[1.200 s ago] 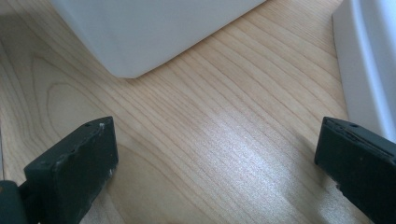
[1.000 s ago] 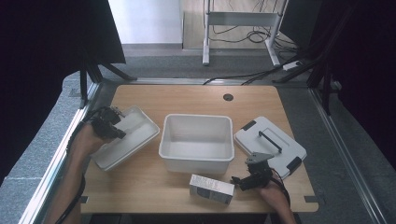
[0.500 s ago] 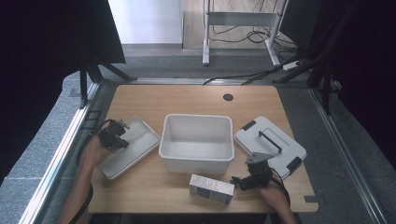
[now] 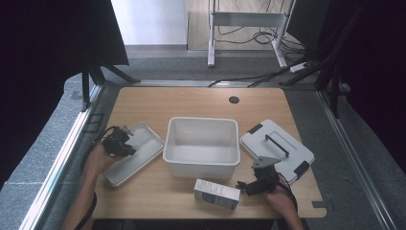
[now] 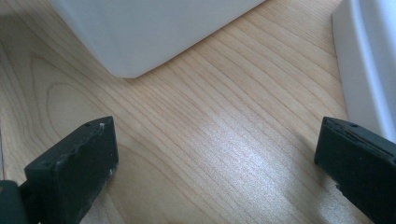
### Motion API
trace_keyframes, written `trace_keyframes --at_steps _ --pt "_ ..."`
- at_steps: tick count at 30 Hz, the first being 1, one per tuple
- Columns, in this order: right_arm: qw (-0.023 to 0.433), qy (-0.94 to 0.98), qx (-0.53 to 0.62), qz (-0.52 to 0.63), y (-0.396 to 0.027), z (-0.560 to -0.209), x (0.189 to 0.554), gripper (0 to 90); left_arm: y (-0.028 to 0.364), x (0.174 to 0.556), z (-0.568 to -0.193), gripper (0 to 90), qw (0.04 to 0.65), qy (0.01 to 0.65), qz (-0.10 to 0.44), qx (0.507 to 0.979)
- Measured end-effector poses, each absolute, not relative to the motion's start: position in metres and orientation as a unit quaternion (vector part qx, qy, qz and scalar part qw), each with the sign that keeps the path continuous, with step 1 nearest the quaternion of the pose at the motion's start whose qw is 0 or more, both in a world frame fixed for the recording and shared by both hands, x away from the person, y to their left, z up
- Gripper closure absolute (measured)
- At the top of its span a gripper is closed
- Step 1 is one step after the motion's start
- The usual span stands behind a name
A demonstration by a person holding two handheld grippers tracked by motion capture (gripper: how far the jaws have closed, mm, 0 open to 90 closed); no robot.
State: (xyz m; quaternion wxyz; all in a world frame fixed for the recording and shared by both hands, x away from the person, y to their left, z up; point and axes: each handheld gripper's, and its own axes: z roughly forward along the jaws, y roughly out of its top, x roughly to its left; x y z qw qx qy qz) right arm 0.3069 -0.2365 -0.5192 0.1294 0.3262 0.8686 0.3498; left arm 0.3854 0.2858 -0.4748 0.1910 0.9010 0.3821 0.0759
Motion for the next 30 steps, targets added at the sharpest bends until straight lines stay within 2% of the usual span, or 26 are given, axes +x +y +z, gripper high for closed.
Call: trace_keyframes --at_steps 1,2,7,8,9,13,20,27,30 --pt "0.129 0.869 0.326 0.350 -0.236 -0.519 0.307 0.0 0.285 0.384 -0.474 65.1 0.193 0.380 0.078 0.901" --pt "0.129 0.869 0.326 0.350 -0.236 -0.519 0.307 0.0 0.282 0.381 -0.471 56.0 0.198 0.378 0.085 0.901" --pt "0.129 0.869 0.326 0.350 -0.236 -0.519 0.307 0.0 0.275 0.375 -0.466 37.7 0.205 0.376 0.094 0.899" --pt "0.130 0.869 0.326 0.350 -0.237 -0.519 0.307 0.0 0.274 0.373 -0.464 37.7 0.209 0.376 0.094 0.898" --pt "0.129 0.869 0.326 0.350 -0.236 -0.519 0.307 0.0 0.272 0.370 -0.461 30.6 0.221 0.379 0.094 0.894" --pt "0.129 0.868 0.327 0.350 -0.236 -0.519 0.307 0.0 0.268 0.365 -0.457 17.2 0.242 0.383 0.096 0.887" --pt "0.129 0.868 0.327 0.350 -0.236 -0.519 0.307 0.0 0.253 0.346 -0.447 10.0 0.298 0.381 0.101 0.869" --pt "0.129 0.868 0.327 0.350 -0.236 -0.519 0.307 0.0 0.230 0.327 -0.452 0.3 0.302 0.361 0.111 0.876" --pt "0.129 0.868 0.327 0.350 -0.236 -0.519 0.307 0.0 0.223 0.322 -0.456 0.0 0.304 0.353 0.114 0.877"
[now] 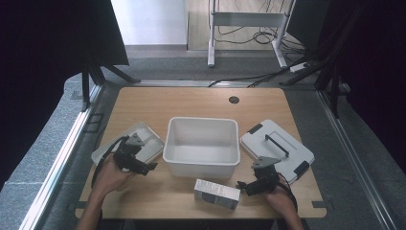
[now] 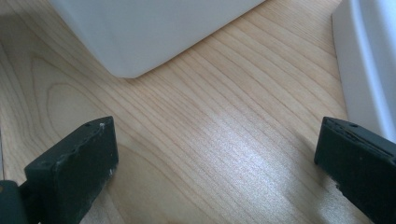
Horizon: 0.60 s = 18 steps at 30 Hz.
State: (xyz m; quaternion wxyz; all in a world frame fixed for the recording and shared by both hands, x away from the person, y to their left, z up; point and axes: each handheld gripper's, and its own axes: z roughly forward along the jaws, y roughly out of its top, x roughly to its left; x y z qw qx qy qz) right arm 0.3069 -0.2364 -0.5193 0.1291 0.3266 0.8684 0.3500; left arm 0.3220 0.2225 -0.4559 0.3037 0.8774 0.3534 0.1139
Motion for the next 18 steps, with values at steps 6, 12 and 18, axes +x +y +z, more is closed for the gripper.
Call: trace_keyframes --at_steps 6,12,18 --pt "0.129 0.868 0.327 0.350 -0.236 -0.519 0.307 0.0 0.201 0.309 -0.469 0.0 0.317 0.333 0.114 0.881" --pt "0.129 0.868 0.327 0.350 -0.236 -0.519 0.307 0.0 0.186 0.301 -0.492 0.0 0.319 0.328 0.111 0.882" --pt "0.129 0.868 0.327 0.350 -0.236 -0.519 0.307 0.0 0.180 0.297 -0.508 0.0 0.322 0.332 0.106 0.880"
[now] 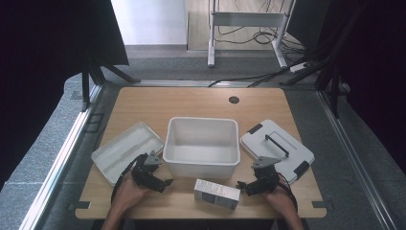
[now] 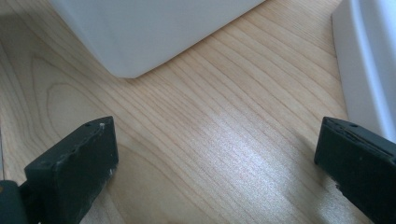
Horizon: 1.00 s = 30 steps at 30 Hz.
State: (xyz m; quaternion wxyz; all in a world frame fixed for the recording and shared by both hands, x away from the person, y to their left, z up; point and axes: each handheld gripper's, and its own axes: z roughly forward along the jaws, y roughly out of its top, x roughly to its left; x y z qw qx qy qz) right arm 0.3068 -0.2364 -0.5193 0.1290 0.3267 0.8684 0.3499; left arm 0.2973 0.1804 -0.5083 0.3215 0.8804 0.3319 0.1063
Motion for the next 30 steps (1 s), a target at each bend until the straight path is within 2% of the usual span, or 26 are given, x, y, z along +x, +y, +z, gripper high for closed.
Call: trace_keyframes --at_steps 4,9,17,30 --pt "0.129 0.868 0.327 0.350 -0.236 -0.519 0.307 0.0 0.179 0.297 -0.517 0.0 0.313 0.331 0.111 0.883" --pt "0.129 0.868 0.327 0.350 -0.236 -0.519 0.307 0.0 0.183 0.296 -0.522 0.0 0.339 0.338 0.110 0.871" --pt "0.121 0.871 0.322 0.351 -0.240 -0.513 0.306 0.6 0.183 0.295 -0.522 0.0 0.339 0.340 0.111 0.870" --pt "0.107 0.887 0.298 0.335 -0.246 -0.468 0.300 2.1 0.181 0.292 -0.522 0.0 0.339 0.334 0.110 0.872"
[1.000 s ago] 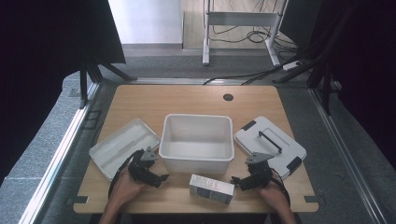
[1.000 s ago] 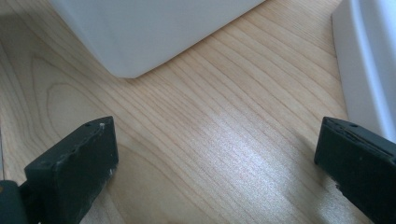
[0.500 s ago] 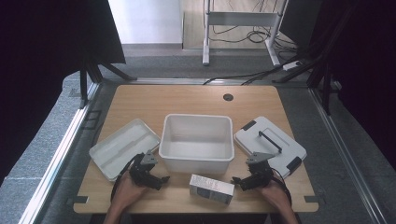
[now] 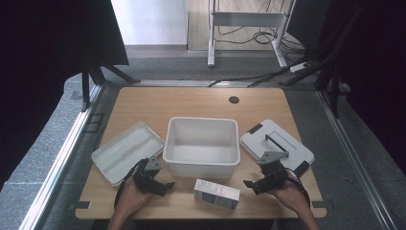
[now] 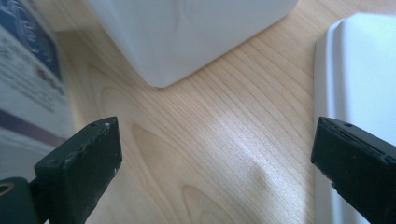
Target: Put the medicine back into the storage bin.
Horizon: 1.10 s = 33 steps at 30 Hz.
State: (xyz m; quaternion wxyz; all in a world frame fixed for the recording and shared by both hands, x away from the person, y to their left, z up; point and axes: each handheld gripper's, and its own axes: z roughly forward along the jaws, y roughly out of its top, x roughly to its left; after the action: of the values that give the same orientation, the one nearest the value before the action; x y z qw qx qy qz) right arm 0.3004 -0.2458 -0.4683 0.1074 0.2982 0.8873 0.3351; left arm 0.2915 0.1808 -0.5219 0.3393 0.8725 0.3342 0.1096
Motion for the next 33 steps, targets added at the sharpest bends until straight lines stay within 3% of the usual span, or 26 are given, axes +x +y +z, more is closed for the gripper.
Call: trace_keyframes --at_steps 18,33 --pt "0.059 0.913 0.251 0.317 -0.228 -0.401 0.272 5.4 0.181 0.292 -0.522 0.0 0.339 0.334 0.110 0.873" --pt "0.013 0.950 0.171 0.261 -0.171 -0.404 0.260 13.1 0.181 0.292 -0.522 0.1 0.339 0.334 0.110 0.873"
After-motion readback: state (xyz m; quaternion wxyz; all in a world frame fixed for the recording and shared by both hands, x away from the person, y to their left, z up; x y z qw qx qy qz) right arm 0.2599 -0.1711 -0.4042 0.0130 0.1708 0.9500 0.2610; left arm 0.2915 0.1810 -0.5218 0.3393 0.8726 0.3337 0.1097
